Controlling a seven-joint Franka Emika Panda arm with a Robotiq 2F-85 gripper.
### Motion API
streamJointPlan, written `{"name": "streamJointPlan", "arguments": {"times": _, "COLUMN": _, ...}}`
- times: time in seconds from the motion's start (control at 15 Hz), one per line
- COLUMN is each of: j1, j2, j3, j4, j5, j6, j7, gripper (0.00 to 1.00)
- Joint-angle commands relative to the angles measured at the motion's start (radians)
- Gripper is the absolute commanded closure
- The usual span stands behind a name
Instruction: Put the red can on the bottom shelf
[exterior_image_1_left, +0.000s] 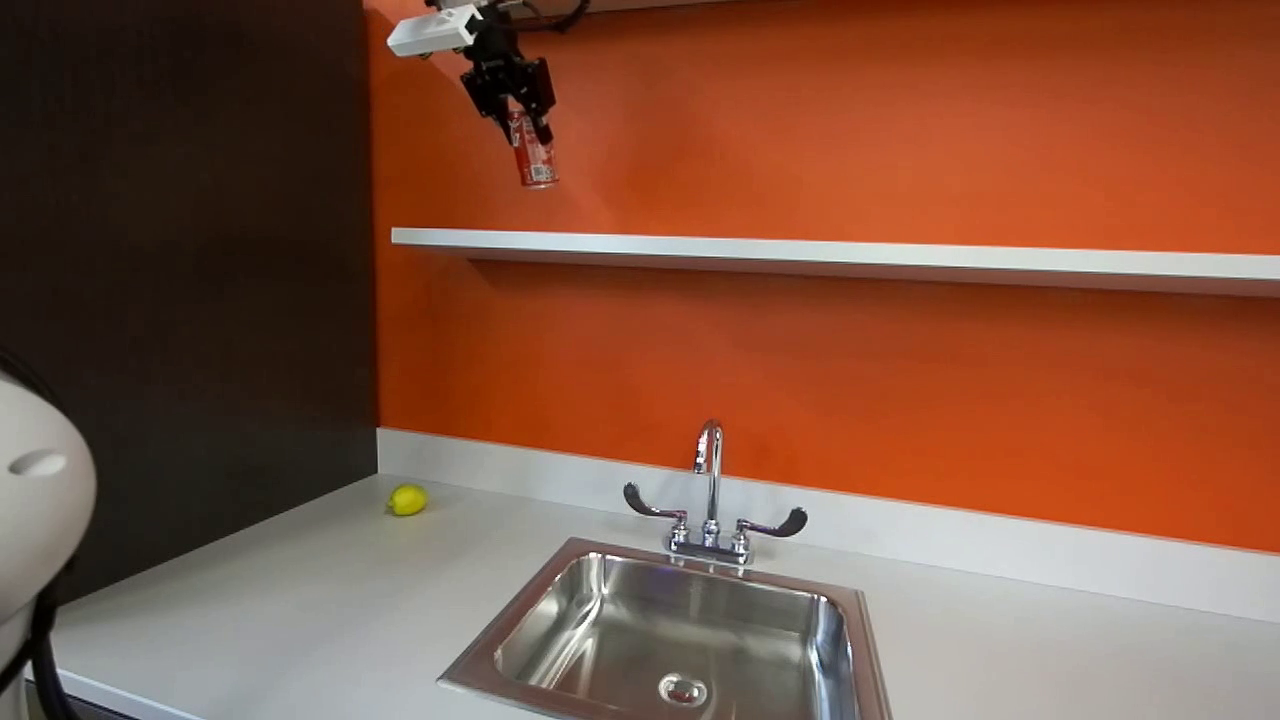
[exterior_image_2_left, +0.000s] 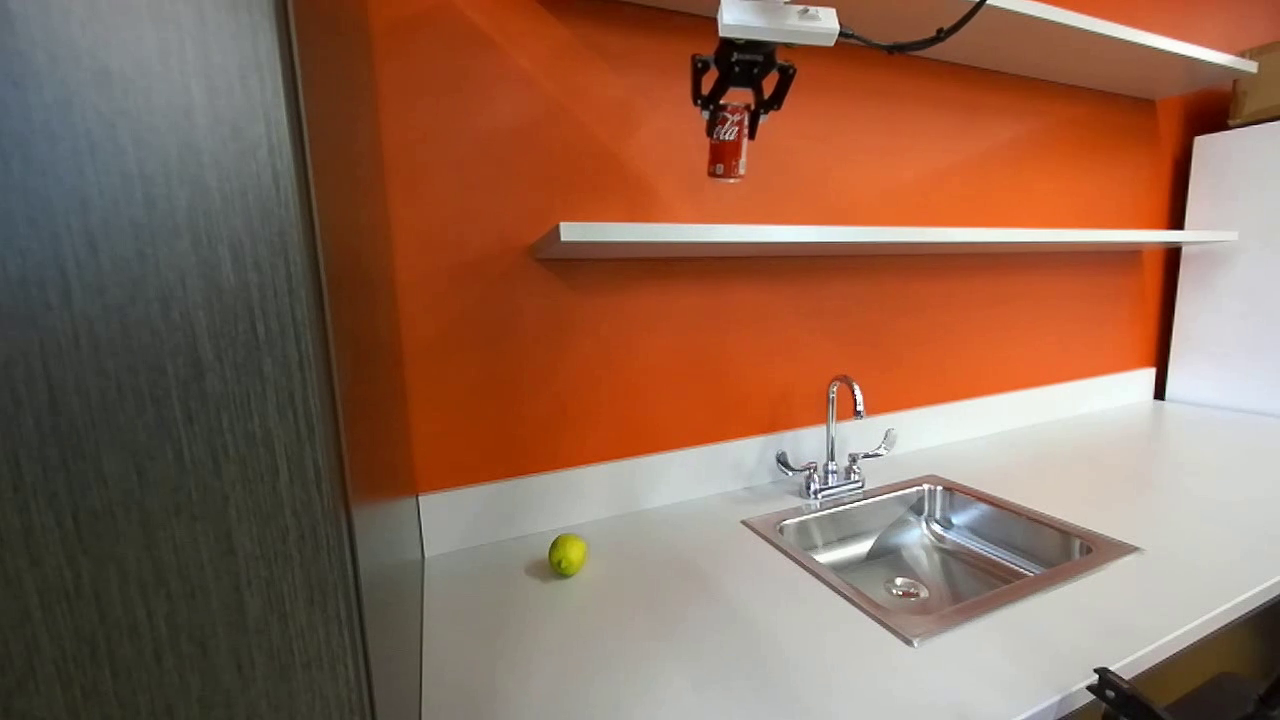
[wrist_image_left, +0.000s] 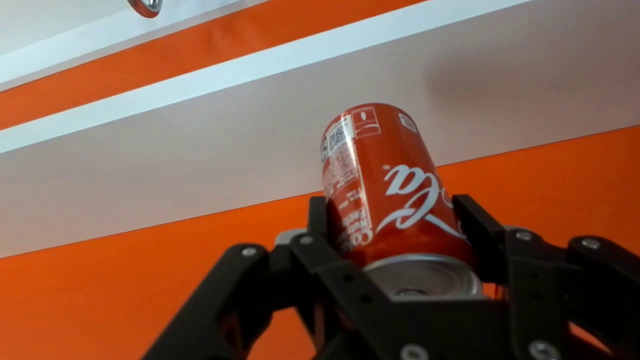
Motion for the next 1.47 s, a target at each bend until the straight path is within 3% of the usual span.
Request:
{"name": "streamJointPlan", "arguments": {"times": 0.0, "j1": 0.025, "j2": 0.106, "j3": -0.025, "j4": 0.162, "j5": -0.012, "j6": -0.086, "j7": -0.028, "gripper": 0.62}}
{"name": "streamJointPlan", "arguments": {"times": 0.67, "j1": 0.078, "j2": 0.242, "j3": -0.079, "j4": 0.322, "j5": 0.014, "j6": -0.201, "j7": -0.027, "gripper": 0.62}}
{"name": "streamJointPlan", "arguments": {"times": 1.4, "j1": 0.060, "j2": 0.280, "j3": -0.068, "j4": 0.347, "j5": 0.045, "j6": -0.243, "j7": -0.020, "gripper": 0.62}}
